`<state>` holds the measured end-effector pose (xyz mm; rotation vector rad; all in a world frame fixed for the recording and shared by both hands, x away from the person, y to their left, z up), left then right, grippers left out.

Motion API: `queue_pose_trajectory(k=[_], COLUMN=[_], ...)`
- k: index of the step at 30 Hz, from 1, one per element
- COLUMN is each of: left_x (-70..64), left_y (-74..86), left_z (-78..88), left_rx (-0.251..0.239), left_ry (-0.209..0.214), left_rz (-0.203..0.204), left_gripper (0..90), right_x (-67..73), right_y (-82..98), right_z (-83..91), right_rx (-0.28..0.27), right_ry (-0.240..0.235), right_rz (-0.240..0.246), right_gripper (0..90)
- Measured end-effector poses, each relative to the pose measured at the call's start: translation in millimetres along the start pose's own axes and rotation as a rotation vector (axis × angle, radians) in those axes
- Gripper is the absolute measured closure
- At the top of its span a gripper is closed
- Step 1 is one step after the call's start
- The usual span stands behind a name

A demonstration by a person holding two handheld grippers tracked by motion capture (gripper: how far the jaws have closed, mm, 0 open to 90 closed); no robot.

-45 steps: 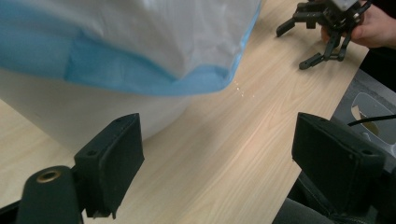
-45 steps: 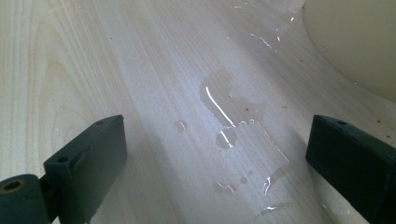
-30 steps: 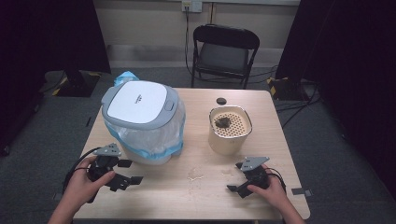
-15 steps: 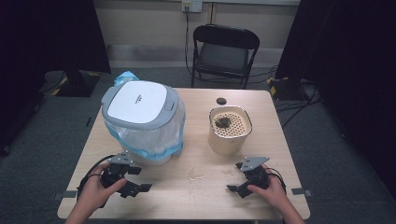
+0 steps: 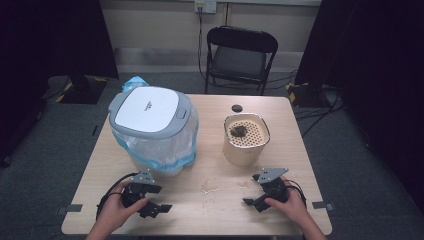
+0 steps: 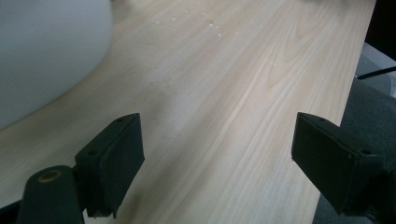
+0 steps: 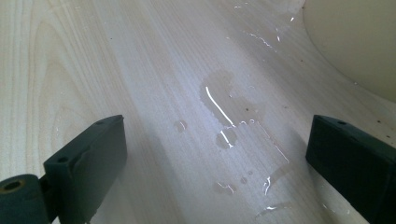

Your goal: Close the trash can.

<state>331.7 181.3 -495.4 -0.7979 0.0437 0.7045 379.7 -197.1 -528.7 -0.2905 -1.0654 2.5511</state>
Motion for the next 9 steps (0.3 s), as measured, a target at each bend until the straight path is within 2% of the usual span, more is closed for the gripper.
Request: queue_pose_trajectory(k=[9], left_x=[-8.7], left_y=[-1.4], left_z=[-14.1], left_rx=[0.012], left_ry=[0.014], left_rz=[-0.044], left_gripper=[16.5], right_x=[0.0], right_y=[0.0], right_z=[0.0], right_rx=[0.000], right_ry=[0.000], right_rz=[0.000], right_gripper=[4.5])
Point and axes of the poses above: each handheld gripper's, and its own axes: z roughly backward along the jaws, y roughly out of its underside, x roughly to its left, the point moved 4 cm from there along -z, roughly forward along the jaws, and after that the axes turned 4 degrees about z, right-handed, at the moved point
